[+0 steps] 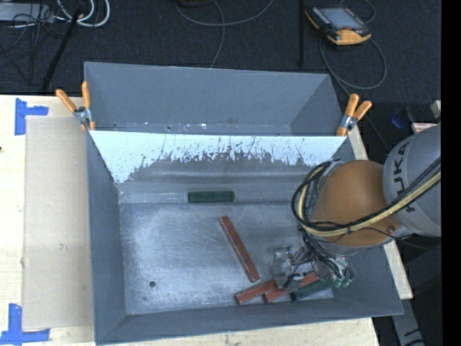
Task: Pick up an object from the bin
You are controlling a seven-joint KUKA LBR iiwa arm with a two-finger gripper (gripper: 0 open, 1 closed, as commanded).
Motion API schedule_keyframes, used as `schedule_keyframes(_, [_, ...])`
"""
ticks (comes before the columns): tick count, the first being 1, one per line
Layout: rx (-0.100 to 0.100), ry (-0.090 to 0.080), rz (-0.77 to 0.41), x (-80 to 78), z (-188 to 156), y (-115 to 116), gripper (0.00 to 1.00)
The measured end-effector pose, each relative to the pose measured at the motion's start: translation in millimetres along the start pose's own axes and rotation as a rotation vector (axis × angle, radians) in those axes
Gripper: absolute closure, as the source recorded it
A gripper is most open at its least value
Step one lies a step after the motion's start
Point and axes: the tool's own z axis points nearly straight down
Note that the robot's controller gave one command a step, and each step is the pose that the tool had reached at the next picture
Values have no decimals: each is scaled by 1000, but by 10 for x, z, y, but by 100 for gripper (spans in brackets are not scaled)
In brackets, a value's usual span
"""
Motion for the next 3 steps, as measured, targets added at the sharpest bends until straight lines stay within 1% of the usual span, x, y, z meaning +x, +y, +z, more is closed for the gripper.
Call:
schedule_keyframes(1, [0, 1, 1, 4, 2, 0, 0])
schedule_keyframes(2, [0, 0, 1, 1, 0, 0, 100])
schedule_keyframes(3, [4, 9, 48, -375, 125, 300, 100])
